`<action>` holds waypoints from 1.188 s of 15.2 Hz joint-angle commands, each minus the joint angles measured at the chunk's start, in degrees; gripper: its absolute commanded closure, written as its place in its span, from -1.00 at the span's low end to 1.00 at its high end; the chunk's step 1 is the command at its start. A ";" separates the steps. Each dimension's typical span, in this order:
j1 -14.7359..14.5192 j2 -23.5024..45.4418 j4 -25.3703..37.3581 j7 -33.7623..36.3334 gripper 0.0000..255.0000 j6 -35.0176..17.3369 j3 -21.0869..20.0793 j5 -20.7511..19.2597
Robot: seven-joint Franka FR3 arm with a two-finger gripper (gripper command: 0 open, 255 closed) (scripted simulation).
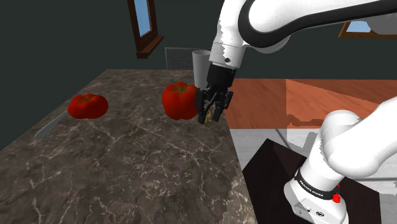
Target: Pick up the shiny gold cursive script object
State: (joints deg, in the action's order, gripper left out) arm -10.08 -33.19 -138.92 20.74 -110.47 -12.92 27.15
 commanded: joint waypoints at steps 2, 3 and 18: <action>0.01 0.01 -0.06 -0.01 1.00 -0.03 0.01 -0.01; 0.01 0.02 -0.06 -0.01 1.00 -0.05 0.00 -0.01; 0.48 -0.11 8.04 2.56 1.00 7.85 1.14 -1.63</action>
State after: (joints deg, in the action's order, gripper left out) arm -9.67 -33.45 -131.93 23.05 -103.52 -11.92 25.73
